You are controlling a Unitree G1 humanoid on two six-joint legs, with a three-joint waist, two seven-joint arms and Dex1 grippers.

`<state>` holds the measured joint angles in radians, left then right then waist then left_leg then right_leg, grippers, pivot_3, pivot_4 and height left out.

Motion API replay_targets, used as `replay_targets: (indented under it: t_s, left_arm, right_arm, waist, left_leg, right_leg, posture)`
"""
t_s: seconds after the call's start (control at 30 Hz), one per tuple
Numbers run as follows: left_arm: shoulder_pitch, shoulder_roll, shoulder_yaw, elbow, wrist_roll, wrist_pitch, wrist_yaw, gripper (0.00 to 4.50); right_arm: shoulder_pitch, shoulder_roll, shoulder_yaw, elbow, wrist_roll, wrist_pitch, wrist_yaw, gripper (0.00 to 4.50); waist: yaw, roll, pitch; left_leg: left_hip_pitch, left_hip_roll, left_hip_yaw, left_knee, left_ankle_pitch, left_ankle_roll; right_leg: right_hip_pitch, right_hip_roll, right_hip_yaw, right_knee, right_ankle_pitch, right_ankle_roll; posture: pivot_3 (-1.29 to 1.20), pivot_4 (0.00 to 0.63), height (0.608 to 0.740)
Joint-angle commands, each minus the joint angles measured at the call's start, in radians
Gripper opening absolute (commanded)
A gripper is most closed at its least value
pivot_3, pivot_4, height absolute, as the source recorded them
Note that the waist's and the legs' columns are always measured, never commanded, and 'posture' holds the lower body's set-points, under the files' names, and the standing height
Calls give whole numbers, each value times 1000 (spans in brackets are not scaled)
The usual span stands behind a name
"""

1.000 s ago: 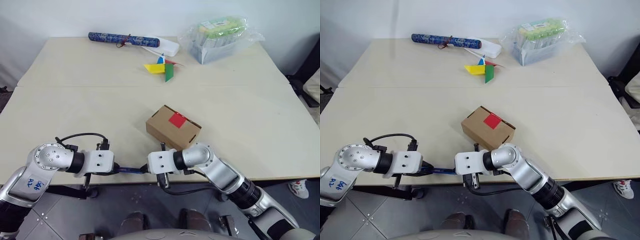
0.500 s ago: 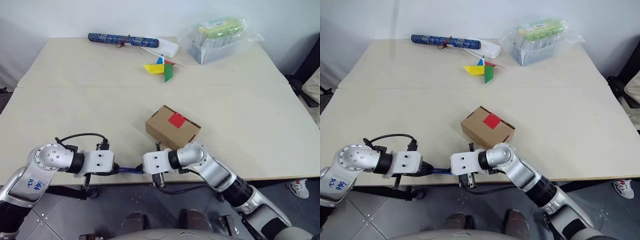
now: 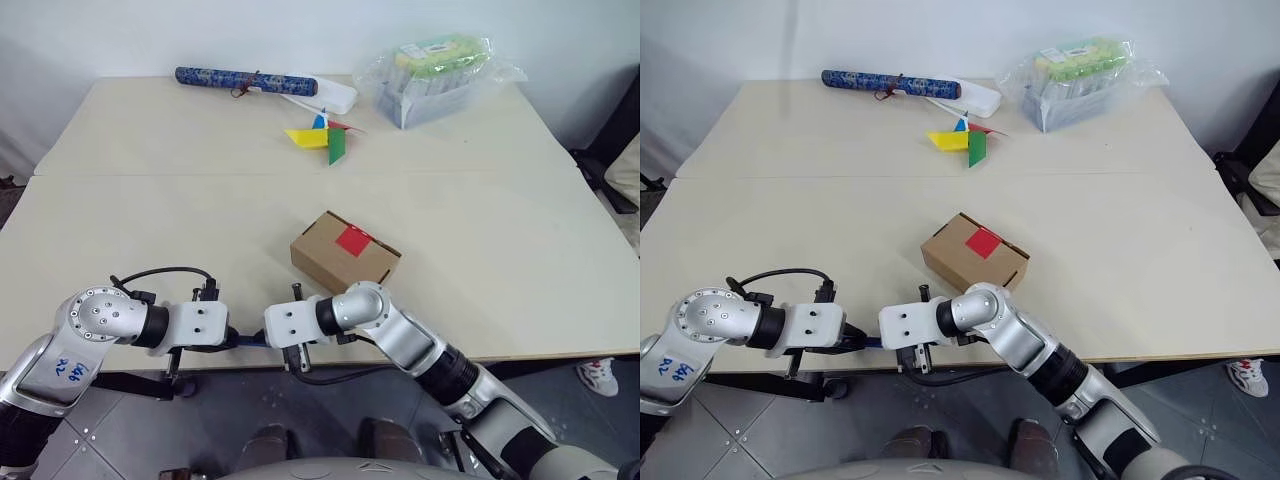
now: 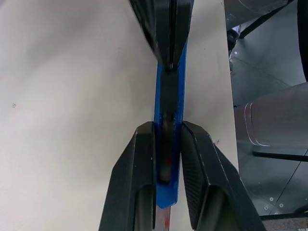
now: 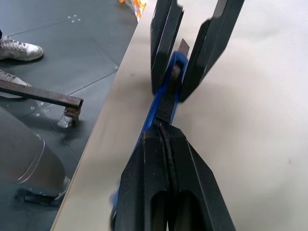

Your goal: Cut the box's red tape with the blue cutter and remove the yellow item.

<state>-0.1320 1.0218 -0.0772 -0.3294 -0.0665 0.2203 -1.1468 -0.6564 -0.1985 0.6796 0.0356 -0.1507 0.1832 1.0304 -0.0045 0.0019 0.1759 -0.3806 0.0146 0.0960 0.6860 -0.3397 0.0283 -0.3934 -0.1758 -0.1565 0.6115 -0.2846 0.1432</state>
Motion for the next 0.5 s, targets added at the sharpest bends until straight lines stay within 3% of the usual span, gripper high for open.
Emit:
replay_targets:
  t_s: [0.03,0.37,0.5]
  left_arm:
    - [20,-20,-50,-1,18,3,3,403]
    - [29,-29,-41,8,27,-3,17,403]
    - [53,-42,-1,4,18,-7,44,403]
  right_arm:
    - [-13,41,31,27,-6,-32,2,46]
    - [-20,54,0,35,-9,-43,-4,46]
    - [-14,38,-94,-80,57,103,-6,46]
  waist:
    - [0,0,0]
    - [1,0,0]
    - [4,1,0]
  left_leg:
    - [0,0,0,0,0,0]
    - [4,0,2,-2,0,0]
    - [4,0,2,-2,0,0]
  right_leg:
    - [0,0,0,0,0,0]
    - [2,0,2,0,0,0]
    - [2,0,2,0,0,0]
  posture:
    - [0,150,740]
    - [0,150,740]
    - [0,150,740]
